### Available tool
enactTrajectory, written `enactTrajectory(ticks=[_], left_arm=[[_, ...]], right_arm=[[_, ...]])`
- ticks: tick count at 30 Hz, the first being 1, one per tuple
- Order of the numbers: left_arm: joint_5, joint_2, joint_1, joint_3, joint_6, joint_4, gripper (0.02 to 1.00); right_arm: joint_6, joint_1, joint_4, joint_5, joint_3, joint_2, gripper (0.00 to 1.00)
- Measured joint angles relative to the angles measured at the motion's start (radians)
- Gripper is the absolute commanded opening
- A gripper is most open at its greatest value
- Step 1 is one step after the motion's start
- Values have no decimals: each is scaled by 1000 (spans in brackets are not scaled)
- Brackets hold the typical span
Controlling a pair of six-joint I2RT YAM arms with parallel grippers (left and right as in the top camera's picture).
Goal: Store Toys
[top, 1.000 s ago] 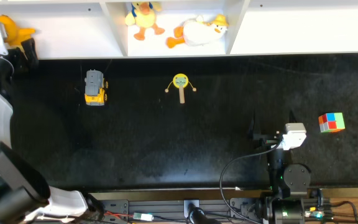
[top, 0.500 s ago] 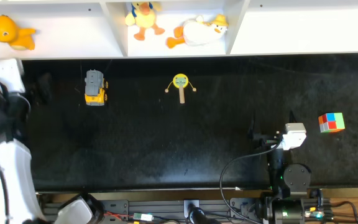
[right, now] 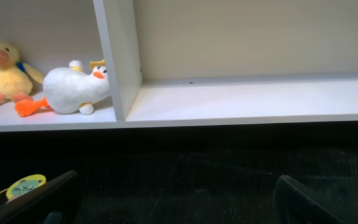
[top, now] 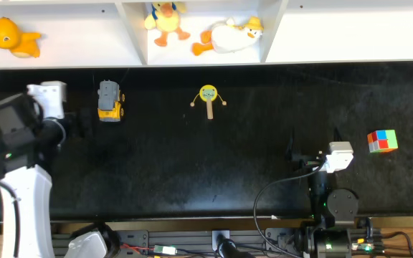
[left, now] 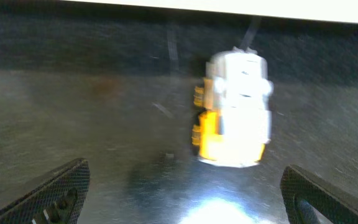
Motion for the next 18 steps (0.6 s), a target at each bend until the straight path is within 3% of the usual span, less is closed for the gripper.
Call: enactTrajectory(ticks=[9, 18], left_arm=[[0, 85, -154, 0, 0, -29, 998], [-39, 181, -190, 0, -28, 56, 998]], right_arm=[[0, 0, 0, 0, 0, 0, 996], [0, 0, 0, 0, 0, 0, 993]])
